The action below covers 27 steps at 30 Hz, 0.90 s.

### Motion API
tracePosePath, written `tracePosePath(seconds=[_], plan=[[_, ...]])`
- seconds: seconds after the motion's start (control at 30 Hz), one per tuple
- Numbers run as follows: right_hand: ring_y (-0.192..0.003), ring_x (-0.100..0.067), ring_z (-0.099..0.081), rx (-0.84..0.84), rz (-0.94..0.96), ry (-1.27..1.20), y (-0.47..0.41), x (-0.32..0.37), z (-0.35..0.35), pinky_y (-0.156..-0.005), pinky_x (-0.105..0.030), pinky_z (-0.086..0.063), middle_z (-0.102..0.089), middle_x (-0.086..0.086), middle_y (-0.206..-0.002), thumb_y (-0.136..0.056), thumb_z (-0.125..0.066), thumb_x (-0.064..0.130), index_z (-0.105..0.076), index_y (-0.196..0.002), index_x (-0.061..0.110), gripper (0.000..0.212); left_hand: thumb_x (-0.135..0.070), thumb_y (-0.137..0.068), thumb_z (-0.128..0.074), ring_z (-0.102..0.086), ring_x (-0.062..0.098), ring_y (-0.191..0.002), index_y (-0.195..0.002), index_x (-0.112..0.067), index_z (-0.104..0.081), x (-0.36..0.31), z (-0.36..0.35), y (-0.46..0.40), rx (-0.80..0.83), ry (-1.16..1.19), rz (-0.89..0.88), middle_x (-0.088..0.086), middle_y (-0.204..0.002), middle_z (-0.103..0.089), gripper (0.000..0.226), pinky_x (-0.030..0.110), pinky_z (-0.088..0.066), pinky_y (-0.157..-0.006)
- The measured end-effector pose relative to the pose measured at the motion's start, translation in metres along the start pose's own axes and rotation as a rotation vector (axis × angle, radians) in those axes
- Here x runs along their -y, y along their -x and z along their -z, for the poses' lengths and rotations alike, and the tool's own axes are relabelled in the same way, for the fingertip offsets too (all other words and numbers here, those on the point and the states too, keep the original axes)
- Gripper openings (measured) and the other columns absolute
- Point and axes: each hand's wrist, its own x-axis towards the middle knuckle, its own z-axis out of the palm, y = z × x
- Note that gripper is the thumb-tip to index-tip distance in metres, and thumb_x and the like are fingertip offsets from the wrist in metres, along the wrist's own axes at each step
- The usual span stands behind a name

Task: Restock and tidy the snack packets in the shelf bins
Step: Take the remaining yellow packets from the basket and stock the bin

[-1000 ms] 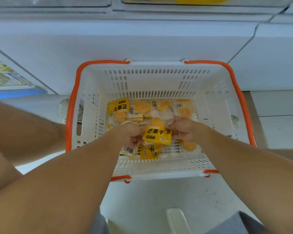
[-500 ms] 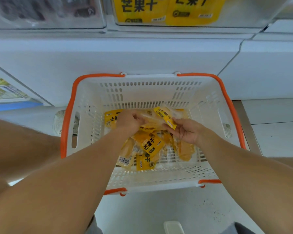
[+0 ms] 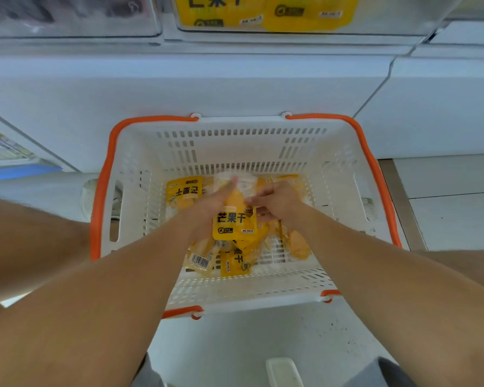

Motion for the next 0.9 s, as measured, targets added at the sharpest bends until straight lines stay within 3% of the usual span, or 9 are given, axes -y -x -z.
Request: tracePosePath(seconds=[0.1, 0.2, 0.27, 0.3, 0.33, 0.4, 0.6, 0.8, 0.9], plan=[[-0.062, -0.024, -0.072, -0.237, 0.021, 0.234, -0.009, -0.003, 0.003, -0.059, -0.040, -0.062, -0.070, -0.005, -0.072, -0.088, -0.077, 0.036, -0.064, -0.069, 0.012, 0.033, -0.043, -0.052, -0.095, -0.053, 0.033, -0.128, -0.153, -0.028, -0.024, 0.009, -0.001, -0.008, -0.205, -0.224, -0.036, 0.009, -0.151, -0.045, 0.124, 0.052, -0.048, -0.101], [-0.063, -0.022, -0.062, -0.522, -0.054, 0.860, -0.009, -0.020, 0.024, -0.060, -0.032, -0.056, -0.067, -0.004, -0.079, -0.091, -0.067, 0.047, -0.056, -0.072, 0.014, 0.040, -0.017, -0.081, -0.081, -0.033, 0.031, -0.143, -0.156, -0.013, -0.017, 0.014, 0.004, -0.019, -0.373, -0.237, -0.097, 0.007, -0.160, -0.029, 0.100, 0.044, -0.032, -0.113], [-0.072, -0.020, -0.064, -0.441, -0.186, 0.956, -0.003, -0.036, 0.035, -0.065, -0.031, -0.055, -0.072, -0.009, -0.097, -0.084, -0.074, 0.042, -0.063, -0.088, 0.011, 0.033, -0.016, -0.082, -0.080, -0.035, 0.031, -0.142, -0.155, -0.008, -0.021, 0.015, 0.009, -0.023, -0.404, -0.208, -0.103, 0.009, -0.158, -0.032, 0.094, 0.044, -0.033, -0.113], [-0.088, -0.024, -0.067, -0.396, -0.230, 0.978, -0.004, -0.046, 0.036, -0.076, -0.034, -0.057, -0.070, -0.014, -0.113, -0.080, -0.078, 0.047, -0.062, -0.114, 0.006, 0.056, -0.017, -0.081, -0.081, -0.035, 0.031, -0.142, -0.154, -0.007, -0.022, 0.016, 0.012, -0.026, -0.408, -0.194, -0.096, 0.010, -0.158, -0.032, 0.095, 0.044, -0.034, -0.113], [-0.111, -0.030, -0.063, -0.331, -0.274, 1.015, -0.005, -0.057, 0.033, -0.092, -0.040, -0.054, -0.059, -0.020, -0.133, -0.075, -0.080, 0.055, -0.041, -0.144, 0.002, 0.095, -0.017, -0.080, -0.082, -0.034, 0.032, -0.142, -0.154, -0.006, -0.021, 0.016, 0.015, -0.027, -0.396, -0.181, -0.069, 0.011, -0.158, -0.031, 0.096, 0.045, -0.034, -0.113], [-0.140, -0.043, -0.038, -0.279, -0.324, 0.995, -0.003, -0.068, 0.020, -0.111, -0.049, -0.041, -0.020, -0.031, -0.158, -0.072, -0.083, 0.055, 0.012, -0.157, 0.006, 0.136, -0.015, -0.077, -0.084, -0.032, 0.033, -0.143, -0.156, -0.009, -0.015, 0.016, 0.016, -0.024, -0.337, -0.124, -0.004, 0.010, -0.159, -0.029, 0.105, 0.049, -0.032, -0.113], [-0.133, -0.037, -0.047, -0.273, -0.389, 0.802, -0.006, -0.070, 0.020, -0.100, -0.039, -0.050, -0.034, -0.026, -0.151, -0.091, -0.065, 0.023, 0.016, -0.154, -0.001, 0.106, -0.016, -0.067, -0.091, -0.054, 0.033, -0.126, -0.154, -0.016, -0.023, 0.015, 0.020, -0.020, -0.261, -0.055, 0.061, 0.012, -0.146, -0.048, 0.110, 0.051, -0.048, -0.098], [-0.106, -0.030, -0.060, -0.423, -0.456, 0.384, -0.003, -0.063, 0.035, -0.073, -0.036, -0.054, -0.052, -0.018, -0.129, -0.088, -0.062, 0.013, -0.013, -0.151, 0.002, 0.081, -0.016, -0.086, -0.076, -0.037, 0.034, -0.140, -0.153, -0.008, -0.022, 0.013, 0.017, -0.017, -0.346, -0.032, -0.015, 0.014, -0.156, -0.033, 0.086, 0.049, -0.034, -0.111], [-0.080, -0.025, -0.059, -0.376, -0.435, 0.202, 0.008, -0.053, 0.045, -0.069, -0.040, -0.058, -0.055, -0.010, -0.093, -0.088, -0.056, 0.004, -0.048, -0.118, 0.006, 0.031, -0.015, -0.085, -0.077, -0.034, 0.033, -0.142, -0.156, -0.014, -0.016, 0.014, 0.013, -0.019, -0.359, -0.082, -0.050, 0.011, -0.160, -0.027, 0.093, 0.048, -0.034, -0.113]])
